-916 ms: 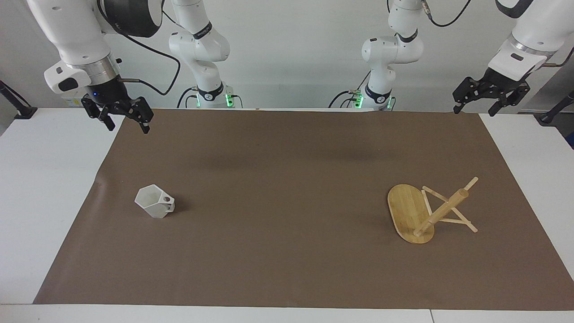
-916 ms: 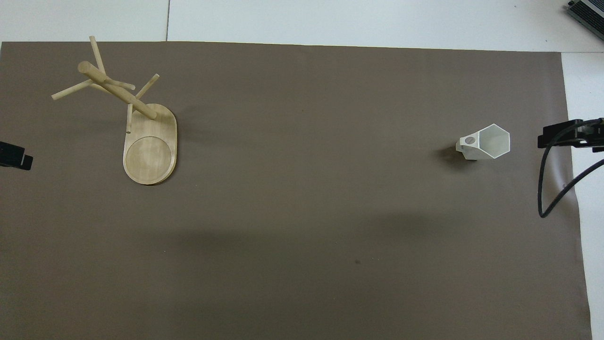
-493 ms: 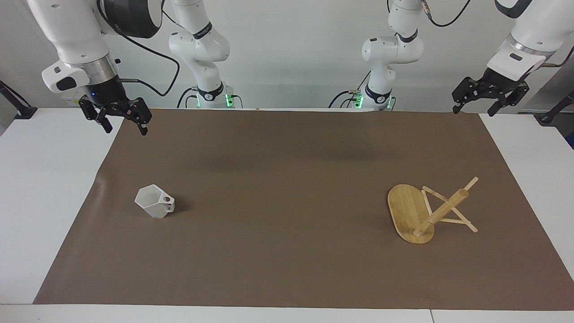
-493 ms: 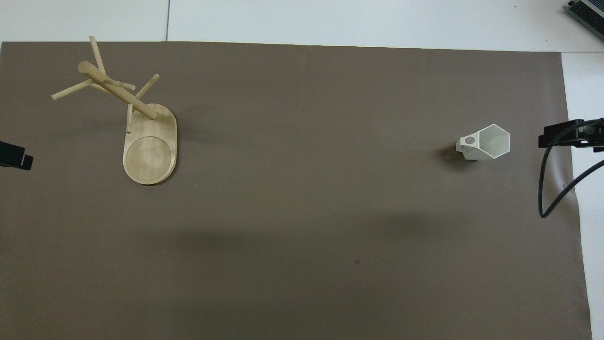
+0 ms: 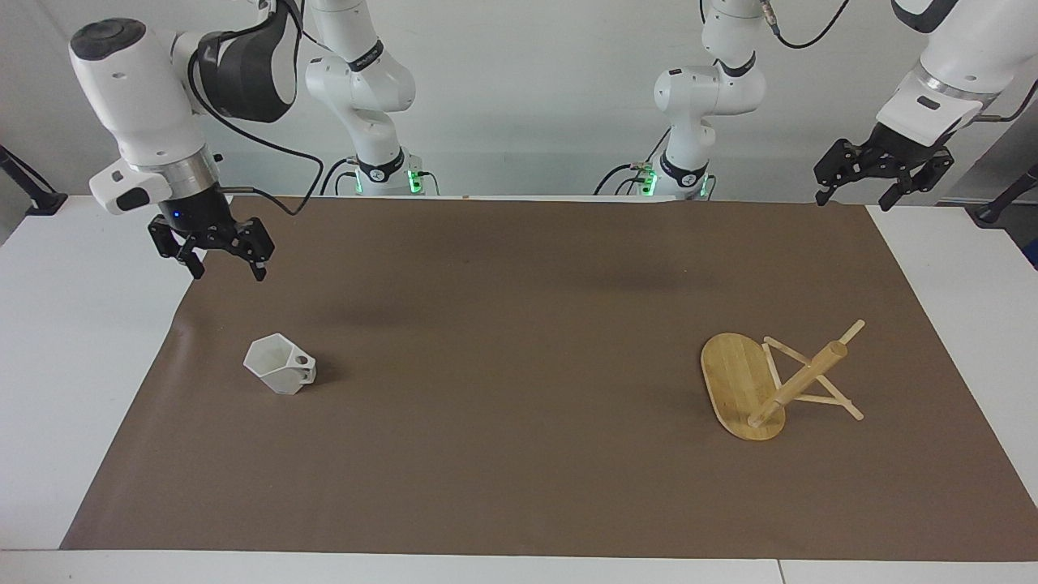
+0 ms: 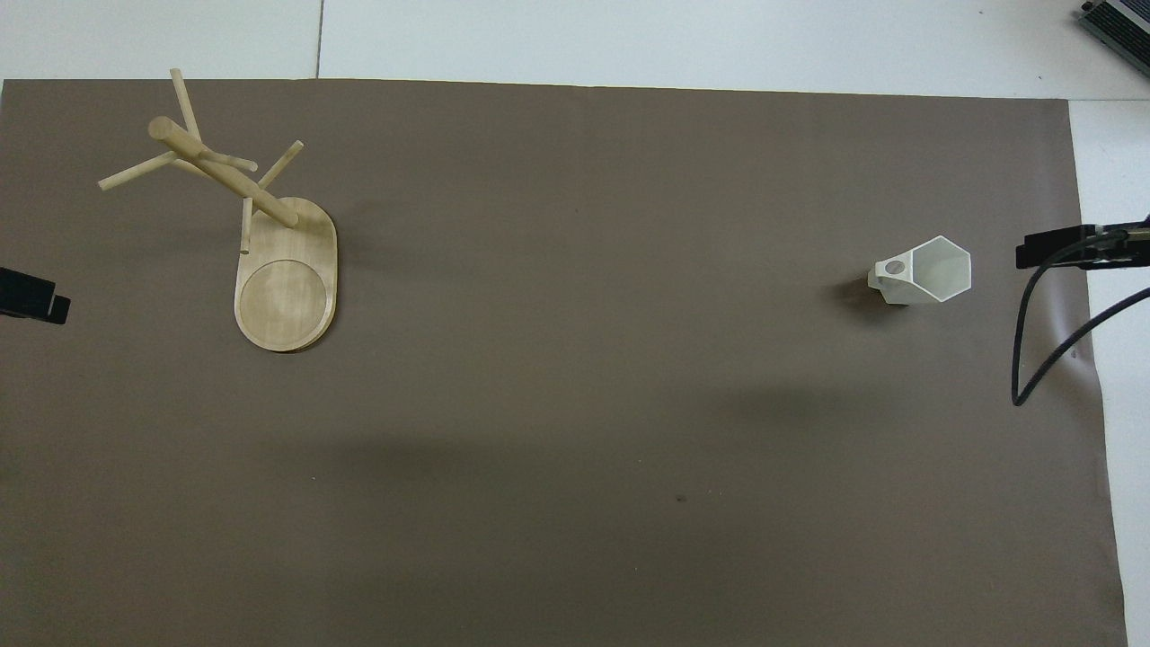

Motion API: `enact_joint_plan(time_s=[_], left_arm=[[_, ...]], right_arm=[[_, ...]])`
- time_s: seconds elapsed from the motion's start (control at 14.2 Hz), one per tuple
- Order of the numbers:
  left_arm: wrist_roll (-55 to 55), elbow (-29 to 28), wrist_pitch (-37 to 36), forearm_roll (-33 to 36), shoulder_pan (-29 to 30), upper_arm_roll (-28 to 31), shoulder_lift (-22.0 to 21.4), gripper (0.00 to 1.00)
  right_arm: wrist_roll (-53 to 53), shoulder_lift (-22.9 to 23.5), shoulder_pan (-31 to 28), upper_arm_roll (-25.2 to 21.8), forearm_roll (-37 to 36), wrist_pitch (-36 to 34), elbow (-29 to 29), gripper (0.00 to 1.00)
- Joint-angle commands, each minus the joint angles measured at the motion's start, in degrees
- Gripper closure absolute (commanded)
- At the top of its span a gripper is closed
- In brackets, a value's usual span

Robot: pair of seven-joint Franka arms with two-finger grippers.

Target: Hang cup on rack

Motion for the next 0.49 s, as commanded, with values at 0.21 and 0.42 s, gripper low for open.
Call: enact_joint_plan(time_s=[0.21,0.42], left_arm=[[0.1,-0.9,0.1,-0.2,0.2,0.4,-0.8,0.0],[0.4,-0.9,-0.1,-0.2,0.2,0.4,-0.8,0.0]], right_arm=[[-3.3,5.1,-3.4,0.3,1.0,12.9,-6.6,0.0],[-3.3,7.5,-4.1,0.2,1.0,20.4,-10.3,0.0]])
